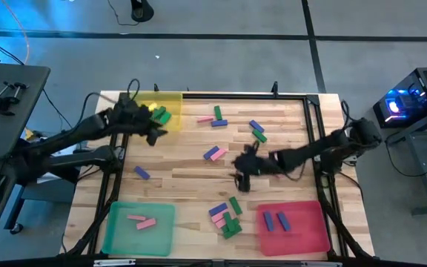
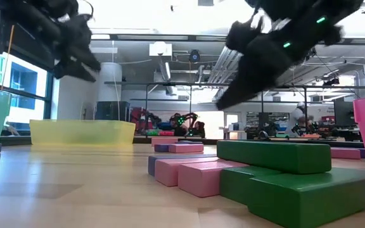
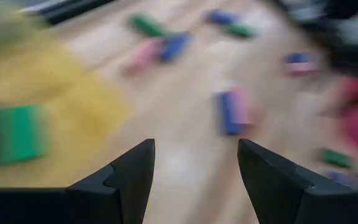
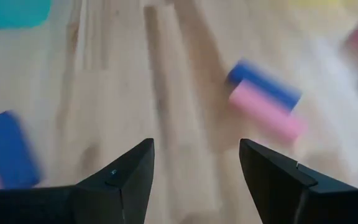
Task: Sort blocks
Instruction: Put the pink block into the green bin
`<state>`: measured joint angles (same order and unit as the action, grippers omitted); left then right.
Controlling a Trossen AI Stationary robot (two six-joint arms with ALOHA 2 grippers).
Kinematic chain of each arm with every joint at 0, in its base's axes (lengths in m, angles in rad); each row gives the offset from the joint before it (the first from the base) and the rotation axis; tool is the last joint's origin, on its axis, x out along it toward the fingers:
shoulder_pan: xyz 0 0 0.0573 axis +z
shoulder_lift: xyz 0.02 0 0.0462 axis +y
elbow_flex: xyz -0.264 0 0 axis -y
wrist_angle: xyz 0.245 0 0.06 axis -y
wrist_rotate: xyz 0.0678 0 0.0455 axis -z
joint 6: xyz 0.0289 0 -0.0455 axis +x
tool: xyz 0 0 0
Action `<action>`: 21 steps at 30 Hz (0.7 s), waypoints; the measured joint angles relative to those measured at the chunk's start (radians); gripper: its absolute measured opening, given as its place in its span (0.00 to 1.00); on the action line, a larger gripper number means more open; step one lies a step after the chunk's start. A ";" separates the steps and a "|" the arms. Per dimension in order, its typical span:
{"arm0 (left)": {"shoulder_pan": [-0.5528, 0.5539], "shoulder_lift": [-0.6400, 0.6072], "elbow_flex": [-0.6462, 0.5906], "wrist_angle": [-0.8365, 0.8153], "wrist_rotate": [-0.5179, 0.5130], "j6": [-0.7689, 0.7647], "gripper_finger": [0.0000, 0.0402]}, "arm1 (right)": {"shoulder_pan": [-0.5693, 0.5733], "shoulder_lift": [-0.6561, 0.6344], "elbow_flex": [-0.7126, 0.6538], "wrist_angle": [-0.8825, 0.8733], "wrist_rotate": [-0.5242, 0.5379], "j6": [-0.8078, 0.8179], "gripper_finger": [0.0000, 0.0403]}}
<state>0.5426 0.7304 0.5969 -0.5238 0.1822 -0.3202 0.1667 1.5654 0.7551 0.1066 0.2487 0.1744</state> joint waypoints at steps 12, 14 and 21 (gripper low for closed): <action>-0.492 -0.064 -0.143 0.474 -0.086 -0.146 0.54 | -0.375 0.044 -0.006 0.106 -0.385 -0.338 0.55; -0.552 -0.057 -0.143 0.505 -0.136 -0.132 0.54 | -0.396 0.094 0.003 0.125 -0.422 -0.364 0.55; -0.691 -0.030 -0.143 0.528 -0.264 -0.123 0.54 | -0.401 0.280 0.102 0.118 -0.411 -0.455 0.55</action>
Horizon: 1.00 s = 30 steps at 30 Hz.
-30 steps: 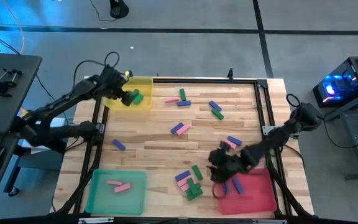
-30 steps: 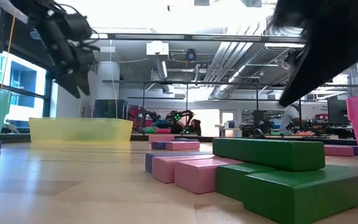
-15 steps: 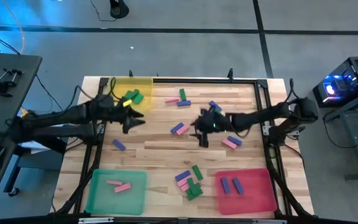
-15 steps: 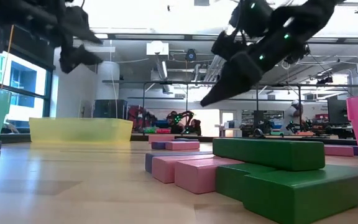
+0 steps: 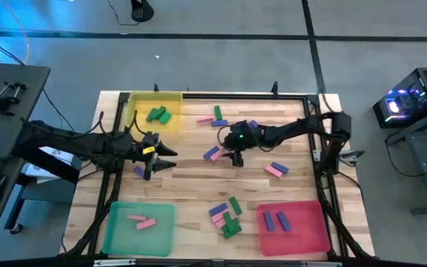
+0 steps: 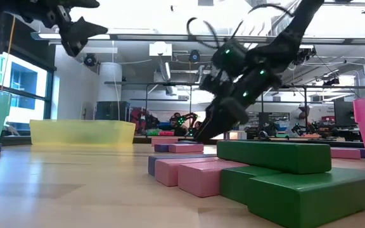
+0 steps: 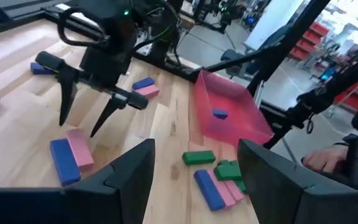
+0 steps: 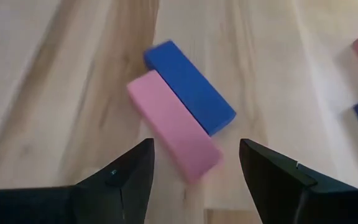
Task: Sort blocks
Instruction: Put the pink block into the green bin
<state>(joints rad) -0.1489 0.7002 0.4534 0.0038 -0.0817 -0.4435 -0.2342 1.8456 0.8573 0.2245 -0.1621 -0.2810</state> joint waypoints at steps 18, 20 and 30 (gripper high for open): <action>-0.114 0.083 0.000 0.003 -0.184 0.056 0.54 | 0.127 0.091 0.110 -0.244 0.055 0.134 0.17; -0.140 0.111 0.000 0.012 -0.238 0.096 0.54 | 0.168 0.091 0.109 -0.249 0.053 0.166 0.17; -0.276 0.370 0.000 0.268 -0.385 0.314 0.54 | 0.428 0.059 0.032 0.045 0.248 0.311 0.17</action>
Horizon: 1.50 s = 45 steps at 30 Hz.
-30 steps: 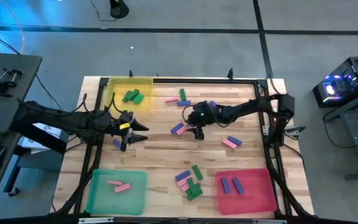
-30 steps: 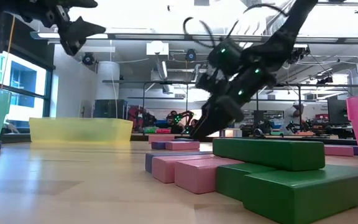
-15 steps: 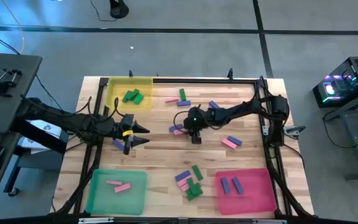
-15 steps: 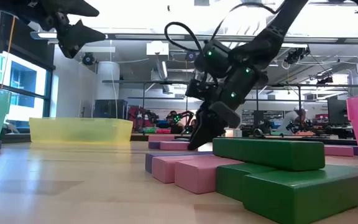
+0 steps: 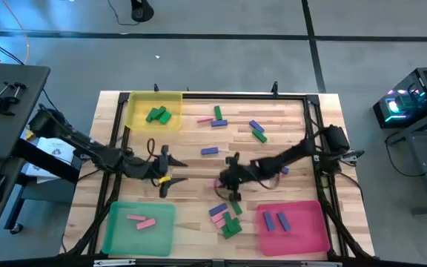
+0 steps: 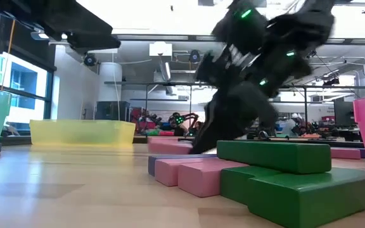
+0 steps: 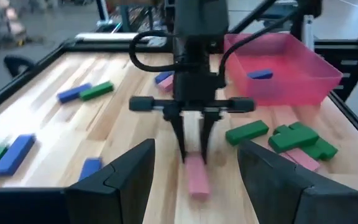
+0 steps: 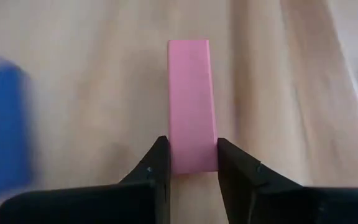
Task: Sort blocks
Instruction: Put the pink block into the green bin
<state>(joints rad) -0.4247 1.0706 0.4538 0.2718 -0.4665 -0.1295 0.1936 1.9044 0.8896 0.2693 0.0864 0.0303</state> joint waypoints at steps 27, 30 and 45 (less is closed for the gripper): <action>-0.071 0.536 0.153 0.910 0.094 0.334 0.54 | 0.278 -0.046 -0.028 0.922 0.358 -0.295 0.17; -0.085 0.534 0.159 0.936 0.093 0.360 0.54 | 0.286 -0.046 -0.025 0.948 0.369 -0.305 0.17; -0.075 0.533 0.176 0.954 0.115 0.289 0.54 | 0.282 -0.045 -0.026 0.947 0.399 -0.293 0.17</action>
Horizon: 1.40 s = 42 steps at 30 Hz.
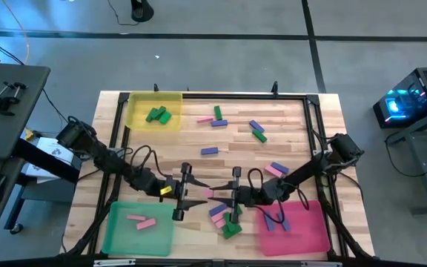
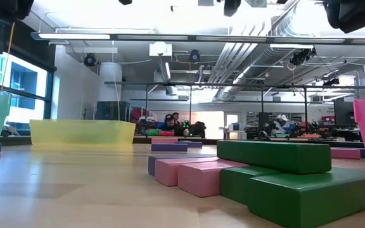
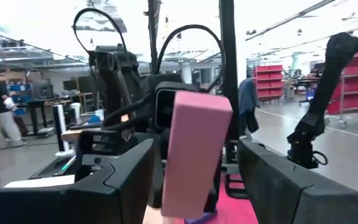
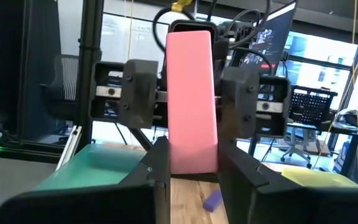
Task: Sort blocks
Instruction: Put the pink block into the green bin
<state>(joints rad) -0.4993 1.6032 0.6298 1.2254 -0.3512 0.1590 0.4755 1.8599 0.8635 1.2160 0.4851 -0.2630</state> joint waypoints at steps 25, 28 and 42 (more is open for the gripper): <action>-0.197 -0.220 0.229 -0.962 -0.254 -0.107 0.19 | 0.000 -0.001 -0.001 -0.152 -0.052 0.102 0.58; -0.239 -0.215 0.375 -1.423 -0.283 -0.380 0.19 | 0.000 -0.001 -0.001 -0.173 -0.029 0.105 0.59; -0.408 0.058 0.479 -2.020 0.330 -1.488 0.22 | 0.000 -0.001 -0.001 -0.256 -0.027 0.158 0.60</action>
<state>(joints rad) -0.9074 1.6613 1.1084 -0.7946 -0.0217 -1.3291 0.4755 1.8591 0.8627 0.9600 0.4583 -0.1054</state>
